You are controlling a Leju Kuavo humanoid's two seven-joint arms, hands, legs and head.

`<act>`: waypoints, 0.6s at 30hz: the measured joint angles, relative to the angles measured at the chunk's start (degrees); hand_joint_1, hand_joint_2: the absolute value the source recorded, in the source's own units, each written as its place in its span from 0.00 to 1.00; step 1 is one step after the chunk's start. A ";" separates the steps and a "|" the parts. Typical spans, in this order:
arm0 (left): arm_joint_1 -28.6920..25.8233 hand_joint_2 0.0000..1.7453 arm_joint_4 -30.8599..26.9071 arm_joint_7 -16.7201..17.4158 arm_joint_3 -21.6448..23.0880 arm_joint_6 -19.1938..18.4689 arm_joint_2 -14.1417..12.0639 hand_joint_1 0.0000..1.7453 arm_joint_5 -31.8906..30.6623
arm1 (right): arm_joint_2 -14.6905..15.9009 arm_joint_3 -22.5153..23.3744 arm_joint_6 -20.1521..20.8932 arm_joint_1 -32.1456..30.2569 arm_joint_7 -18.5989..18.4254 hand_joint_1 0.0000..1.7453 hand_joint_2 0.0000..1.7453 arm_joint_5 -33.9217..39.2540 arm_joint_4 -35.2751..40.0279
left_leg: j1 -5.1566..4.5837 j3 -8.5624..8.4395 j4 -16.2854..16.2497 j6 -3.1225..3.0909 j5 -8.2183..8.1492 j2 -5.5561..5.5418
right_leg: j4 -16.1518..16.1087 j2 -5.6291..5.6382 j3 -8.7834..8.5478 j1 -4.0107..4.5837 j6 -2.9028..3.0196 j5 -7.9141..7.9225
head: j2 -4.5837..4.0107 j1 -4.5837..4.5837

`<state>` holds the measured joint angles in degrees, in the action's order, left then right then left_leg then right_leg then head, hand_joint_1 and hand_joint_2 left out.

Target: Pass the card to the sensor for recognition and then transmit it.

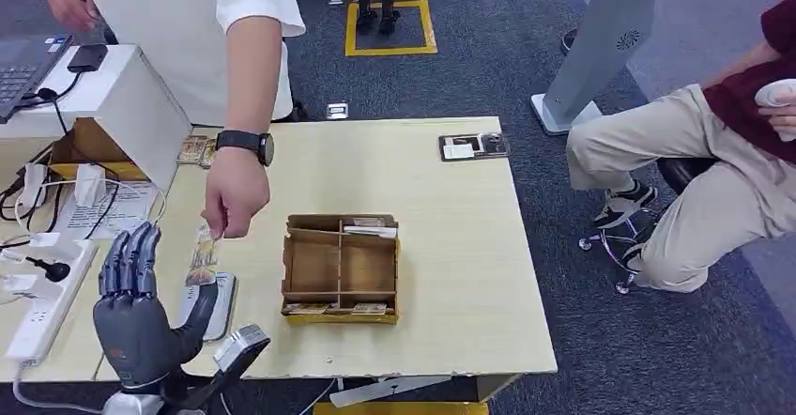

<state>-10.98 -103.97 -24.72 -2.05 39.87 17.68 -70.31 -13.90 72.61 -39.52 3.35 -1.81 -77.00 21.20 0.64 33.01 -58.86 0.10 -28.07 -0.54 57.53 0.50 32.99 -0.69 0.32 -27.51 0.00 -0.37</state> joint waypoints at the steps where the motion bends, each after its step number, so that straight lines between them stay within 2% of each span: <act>1: 0.02 1.00 0.20 -0.13 0.00 0.02 0.00 1.00 0.00 | 0.00 0.02 0.00 0.03 0.00 0.00 0.00 -0.06 -0.13 | 0.00 0.00 0.00 0.00 0.00 0.00 | 0.00 0.00 0.00 0.00 0.00 0.00 | 0.00 -0.04; 3: 0.06 1.00 0.48 -0.33 0.00 0.00 0.00 1.00 -0.28 | 0.00 0.06 0.00 0.09 0.17 0.00 0.00 -0.07 -0.35 | 0.00 -0.01 0.00 0.00 0.00 0.01 | 0.00 0.00 0.00 0.00 0.00 0.00 | 0.00 -0.02; 4: 0.07 1.00 0.68 -0.35 0.00 0.00 0.00 0.97 -0.54 | 0.00 0.07 0.00 0.13 0.20 0.00 0.00 -0.07 -0.42 | 0.00 -0.01 0.00 0.00 0.00 0.01 | 0.00 0.01 0.00 0.00 0.00 0.00 | 0.00 -0.02; 5: 0.10 1.00 0.81 -0.39 0.00 0.00 0.00 1.00 -0.72 | 0.00 0.09 0.00 0.19 0.28 0.00 0.00 -0.07 -0.57 | 0.00 -0.01 0.00 0.00 0.00 0.03 | 0.00 0.01 0.01 0.00 0.00 0.00 | 0.00 -0.02; 18: 0.34 1.00 2.51 1.31 0.00 0.00 0.00 1.00 -4.11 | 0.31 1.05 0.00 0.66 0.83 0.00 0.00 -0.13 -2.01 | 0.00 -0.02 0.00 0.00 0.00 0.03 | 0.00 0.02 0.00 0.00 0.00 0.00 | 0.00 -0.04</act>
<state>-10.63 -101.46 -23.41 -2.05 39.87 17.68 -74.42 -13.59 73.66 -39.52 4.01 -0.98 -77.13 19.19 0.64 32.99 -58.86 0.10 -28.08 -0.51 57.53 0.52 33.00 -0.69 0.32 -27.50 0.00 -0.42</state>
